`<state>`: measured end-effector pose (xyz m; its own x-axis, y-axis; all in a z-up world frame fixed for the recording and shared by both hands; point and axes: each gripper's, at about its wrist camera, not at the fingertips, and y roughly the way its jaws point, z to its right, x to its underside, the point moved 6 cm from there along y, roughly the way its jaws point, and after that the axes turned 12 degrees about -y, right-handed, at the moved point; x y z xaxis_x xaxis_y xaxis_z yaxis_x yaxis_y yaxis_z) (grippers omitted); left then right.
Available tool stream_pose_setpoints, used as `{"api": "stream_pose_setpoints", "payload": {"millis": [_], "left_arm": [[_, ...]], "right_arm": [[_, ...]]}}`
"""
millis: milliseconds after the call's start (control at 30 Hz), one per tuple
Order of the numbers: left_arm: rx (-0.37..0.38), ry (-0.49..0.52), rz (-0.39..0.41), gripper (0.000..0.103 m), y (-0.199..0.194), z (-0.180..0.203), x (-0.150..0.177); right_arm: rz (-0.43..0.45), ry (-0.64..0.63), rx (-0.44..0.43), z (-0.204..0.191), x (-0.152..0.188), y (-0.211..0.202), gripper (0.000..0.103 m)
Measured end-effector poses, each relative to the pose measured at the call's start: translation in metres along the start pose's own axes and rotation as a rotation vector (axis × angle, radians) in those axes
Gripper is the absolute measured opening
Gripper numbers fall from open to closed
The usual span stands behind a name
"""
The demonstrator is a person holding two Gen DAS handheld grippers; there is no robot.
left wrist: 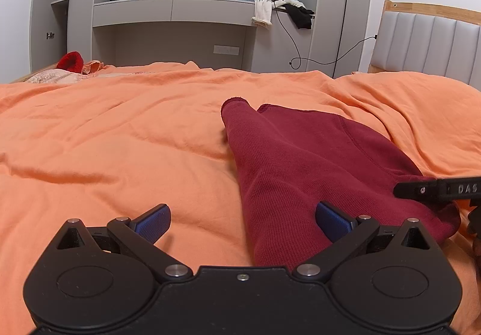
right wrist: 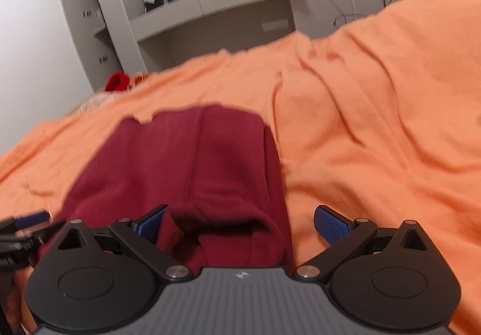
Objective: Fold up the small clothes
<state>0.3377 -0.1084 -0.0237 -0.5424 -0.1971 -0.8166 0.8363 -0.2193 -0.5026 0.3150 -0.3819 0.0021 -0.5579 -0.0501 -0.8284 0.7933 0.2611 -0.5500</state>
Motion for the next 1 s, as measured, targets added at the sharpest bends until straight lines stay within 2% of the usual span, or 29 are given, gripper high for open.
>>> {"api": "stream_pose_setpoints", "payload": {"millis": [133, 333, 500, 667, 1000], "left_arm": [[0.0, 0.001, 0.001, 0.102, 0.0, 0.0, 0.0], [0.0, 0.002, 0.002, 0.102, 0.0, 0.0, 0.0], [0.001, 0.008, 0.009, 0.102, -0.003, 0.0, -0.001], [0.001, 0.009, 0.01, 0.102, -0.003, -0.001, -0.001], [0.008, 0.007, 0.018, 0.102, -0.005, -0.002, -0.003]], "right_arm": [[0.048, 0.054, -0.017, 0.0, -0.013, -0.002, 0.103], [0.021, 0.154, -0.008, 0.006, -0.017, 0.023, 0.103], [-0.011, 0.312, -0.072, 0.015, -0.009, 0.041, 0.103], [-0.06, 0.244, -0.051, 0.007, -0.002, 0.054, 0.103], [-0.051, 0.226, -0.039, 0.005, 0.0, 0.054, 0.103]]}}
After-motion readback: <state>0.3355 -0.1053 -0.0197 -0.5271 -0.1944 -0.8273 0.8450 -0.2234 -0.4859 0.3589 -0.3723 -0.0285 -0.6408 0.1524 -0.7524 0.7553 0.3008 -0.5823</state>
